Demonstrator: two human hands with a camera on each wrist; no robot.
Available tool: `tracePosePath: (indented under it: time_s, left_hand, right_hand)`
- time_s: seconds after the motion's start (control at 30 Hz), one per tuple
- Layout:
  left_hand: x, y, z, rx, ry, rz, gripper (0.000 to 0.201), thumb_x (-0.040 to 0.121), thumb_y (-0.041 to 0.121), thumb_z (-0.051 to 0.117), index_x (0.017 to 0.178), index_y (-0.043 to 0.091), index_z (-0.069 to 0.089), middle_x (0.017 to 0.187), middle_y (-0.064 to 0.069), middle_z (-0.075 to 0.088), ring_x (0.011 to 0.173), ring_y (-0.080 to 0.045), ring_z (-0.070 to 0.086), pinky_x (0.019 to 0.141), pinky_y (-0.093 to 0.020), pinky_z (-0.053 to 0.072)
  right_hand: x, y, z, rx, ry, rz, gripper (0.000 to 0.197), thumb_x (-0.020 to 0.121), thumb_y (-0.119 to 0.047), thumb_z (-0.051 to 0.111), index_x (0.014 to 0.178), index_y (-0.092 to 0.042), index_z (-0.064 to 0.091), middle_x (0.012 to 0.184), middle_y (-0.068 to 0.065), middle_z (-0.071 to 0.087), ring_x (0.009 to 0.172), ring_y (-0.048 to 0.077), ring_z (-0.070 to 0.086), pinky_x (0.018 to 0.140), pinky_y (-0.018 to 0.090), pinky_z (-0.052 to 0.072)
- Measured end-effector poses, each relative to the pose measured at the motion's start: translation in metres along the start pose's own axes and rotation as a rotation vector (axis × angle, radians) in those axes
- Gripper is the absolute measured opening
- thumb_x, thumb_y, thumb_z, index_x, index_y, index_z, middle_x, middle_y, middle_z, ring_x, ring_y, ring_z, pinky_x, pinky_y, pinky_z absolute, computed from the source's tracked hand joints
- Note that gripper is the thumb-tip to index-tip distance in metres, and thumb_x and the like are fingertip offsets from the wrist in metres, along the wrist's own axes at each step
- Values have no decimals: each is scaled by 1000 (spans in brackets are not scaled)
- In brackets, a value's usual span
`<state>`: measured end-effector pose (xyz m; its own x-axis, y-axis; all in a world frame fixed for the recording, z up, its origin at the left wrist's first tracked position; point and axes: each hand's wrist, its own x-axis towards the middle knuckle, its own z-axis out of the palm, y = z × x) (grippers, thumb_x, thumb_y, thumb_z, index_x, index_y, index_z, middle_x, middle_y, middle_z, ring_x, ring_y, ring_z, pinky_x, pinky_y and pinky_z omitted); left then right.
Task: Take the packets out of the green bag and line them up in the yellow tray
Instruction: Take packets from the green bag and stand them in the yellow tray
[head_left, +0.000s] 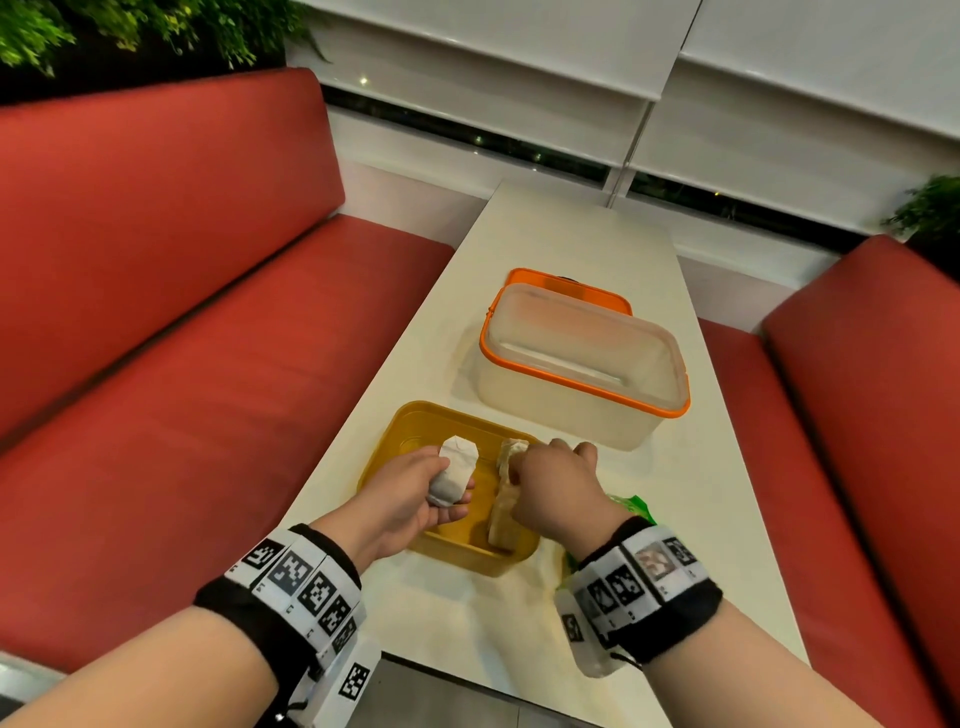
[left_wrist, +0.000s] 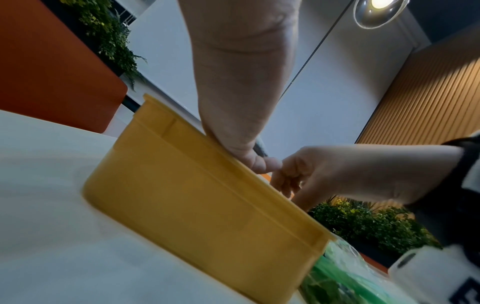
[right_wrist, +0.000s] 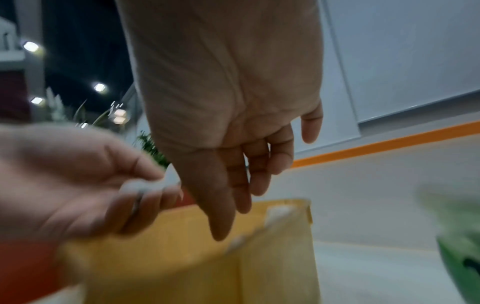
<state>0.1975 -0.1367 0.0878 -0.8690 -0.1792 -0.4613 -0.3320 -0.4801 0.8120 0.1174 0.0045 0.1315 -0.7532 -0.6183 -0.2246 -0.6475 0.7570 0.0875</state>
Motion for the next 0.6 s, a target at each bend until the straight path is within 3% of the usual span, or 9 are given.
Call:
tracePosePath:
  time_s: [0.17,0.23,0.3,0.37,0.5,0.6]
  left_hand:
    - [-1,-2,9,73,-22,26,23,100,4,37,111,10,56,97,-15,65,81,-21,62,64,-28,55]
    - [-2,-3,15,87,-38,27,22,98,3,40,112,11,56,99,-14,64,84,-22,62,63,-28,55]
    - [-2,-5,20,96,-49,39,20,97,1,43,107,12,56,97,-12,63,83,-21,62,63,-27,55]
    - [-2,-7,25,106,-55,64,19,94,0,48,102,14,57,92,-9,63,79,-18,62,63,-26,55]
    - [0,-10,28,150,-30,104,20,89,-2,57,97,16,58,90,-8,65,79,-17,63,66,-28,55]
    - [1,-11,29,172,-5,124,18,91,1,56,98,18,58,96,-7,66,84,-19,65,65,-29,55]
  right_hand:
    - [-4,18,-12,444,182,82,20,87,-33,55,100,-22,65,91,-5,63,91,20,58,82,31,39]
    - [-6,17,-11,605,215,59,27,84,-36,62,106,-19,64,97,-3,61,89,18,59,77,27,46]
    - [-7,14,-6,664,210,49,35,80,-39,68,108,-20,63,104,-3,59,91,16,59,79,29,50]
    - [-8,10,-1,684,202,39,32,76,-37,73,101,-20,63,99,-4,62,86,14,60,77,30,52]
    - [-10,6,6,727,215,22,19,74,-25,74,83,-14,61,71,-3,58,65,12,50,58,24,42]
    - [-10,8,8,734,240,37,13,77,-19,70,85,-15,61,68,-6,53,61,6,45,54,19,36]
